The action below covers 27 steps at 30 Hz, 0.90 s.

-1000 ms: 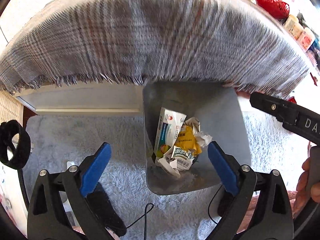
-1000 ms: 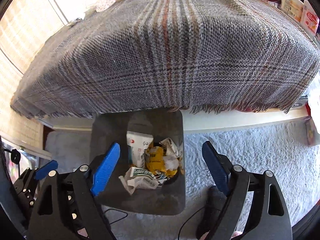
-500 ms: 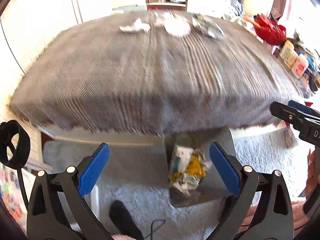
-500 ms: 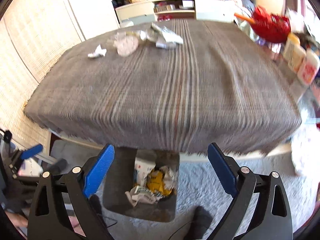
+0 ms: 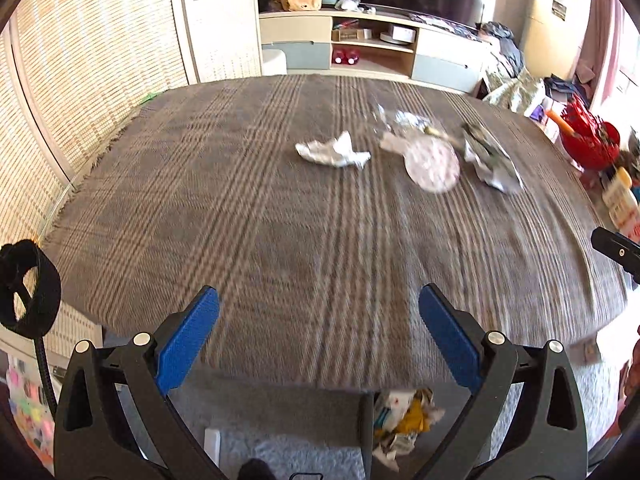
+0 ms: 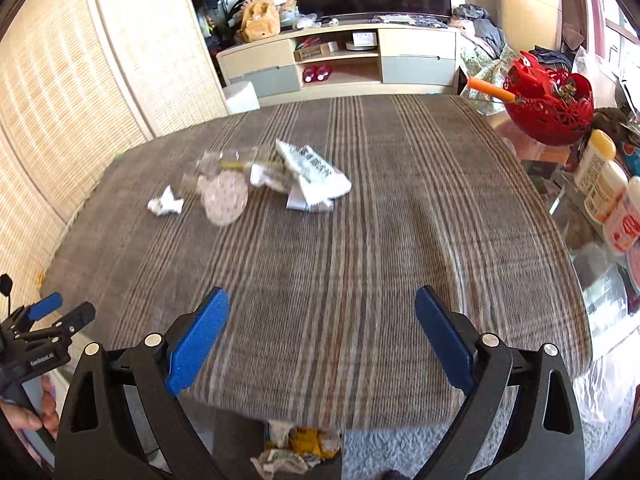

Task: Collect trash
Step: 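Move both open tools back over the trash on the table, then grasp the crumpled white tissue with the left tool while the right tool grasps the printed wrapper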

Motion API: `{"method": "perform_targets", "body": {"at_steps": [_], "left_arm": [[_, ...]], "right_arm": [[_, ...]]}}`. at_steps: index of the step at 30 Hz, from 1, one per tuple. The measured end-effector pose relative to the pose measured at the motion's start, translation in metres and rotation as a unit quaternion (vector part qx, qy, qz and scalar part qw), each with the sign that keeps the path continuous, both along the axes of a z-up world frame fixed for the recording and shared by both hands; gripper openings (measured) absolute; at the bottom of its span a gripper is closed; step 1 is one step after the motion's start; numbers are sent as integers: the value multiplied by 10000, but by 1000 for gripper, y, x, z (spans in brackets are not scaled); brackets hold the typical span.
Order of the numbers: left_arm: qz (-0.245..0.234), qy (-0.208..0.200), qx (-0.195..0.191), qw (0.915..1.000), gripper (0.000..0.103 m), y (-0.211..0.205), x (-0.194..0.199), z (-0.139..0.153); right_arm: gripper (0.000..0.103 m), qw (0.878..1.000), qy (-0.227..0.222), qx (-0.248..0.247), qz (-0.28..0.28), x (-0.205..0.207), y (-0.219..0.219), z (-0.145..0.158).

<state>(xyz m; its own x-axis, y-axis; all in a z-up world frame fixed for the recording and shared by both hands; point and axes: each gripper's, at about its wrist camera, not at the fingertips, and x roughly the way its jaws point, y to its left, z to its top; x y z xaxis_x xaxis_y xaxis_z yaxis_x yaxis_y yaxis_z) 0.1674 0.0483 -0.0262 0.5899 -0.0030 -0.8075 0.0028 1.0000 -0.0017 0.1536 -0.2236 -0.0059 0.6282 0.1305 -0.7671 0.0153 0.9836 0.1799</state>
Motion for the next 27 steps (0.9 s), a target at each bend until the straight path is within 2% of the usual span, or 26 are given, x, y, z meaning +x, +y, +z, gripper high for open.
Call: {"method": "perform_targets", "body": {"at_steps": [4, 8, 12, 14, 16, 19, 27], "left_arm": [[79, -82, 12, 9999, 95, 6, 32, 2], [157, -185, 185, 9995, 95, 9, 61, -3], [95, -238, 207, 9995, 95, 7, 85, -11], [100, -217, 121, 9996, 95, 6, 98, -16], [60, -152, 126, 9998, 95, 4, 110, -20], [-20, -106, 184, 9998, 95, 1, 124, -25], [-22, -184, 50, 9998, 95, 4, 154, -21]], "right_arm": [[95, 9999, -114, 49, -34, 29, -1, 5], [95, 9998, -190, 80, -3, 55, 3, 3], [94, 9996, -214, -137, 111, 83, 14, -3], [89, 9993, -221, -255, 189, 93, 21, -7], [74, 9993, -187, -193, 247, 103, 26, -12], [61, 9993, -112, -138, 319, 117, 32, -19], [58, 9989, -42, -225, 411, 134, 46, -31]]}}
